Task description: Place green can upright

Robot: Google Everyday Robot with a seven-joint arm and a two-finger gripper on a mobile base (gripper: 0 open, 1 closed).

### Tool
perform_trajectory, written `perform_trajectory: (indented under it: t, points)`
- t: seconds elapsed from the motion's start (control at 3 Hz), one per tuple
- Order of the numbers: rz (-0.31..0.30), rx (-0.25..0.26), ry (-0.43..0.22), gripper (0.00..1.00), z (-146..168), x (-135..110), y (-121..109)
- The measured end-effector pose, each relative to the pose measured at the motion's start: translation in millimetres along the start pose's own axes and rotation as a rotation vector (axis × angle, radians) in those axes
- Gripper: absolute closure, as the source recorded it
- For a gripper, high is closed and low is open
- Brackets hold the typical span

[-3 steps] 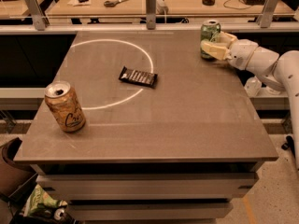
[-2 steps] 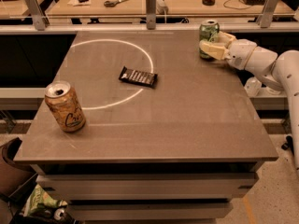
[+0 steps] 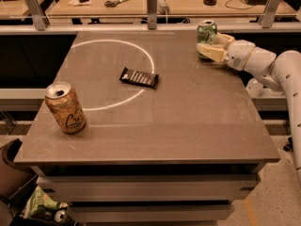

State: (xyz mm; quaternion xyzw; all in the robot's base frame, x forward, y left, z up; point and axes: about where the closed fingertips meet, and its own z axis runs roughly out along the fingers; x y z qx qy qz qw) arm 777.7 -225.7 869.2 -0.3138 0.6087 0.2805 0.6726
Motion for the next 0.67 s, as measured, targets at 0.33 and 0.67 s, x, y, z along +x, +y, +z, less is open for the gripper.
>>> perform_trajectory:
  t: [0.33,0.67]
  points:
    - [0.0,-0.005,-0.001,0.0,3.3,-0.1,2.0]
    - [0.001,-0.005,-0.001,0.0,3.5,-0.1,2.1]
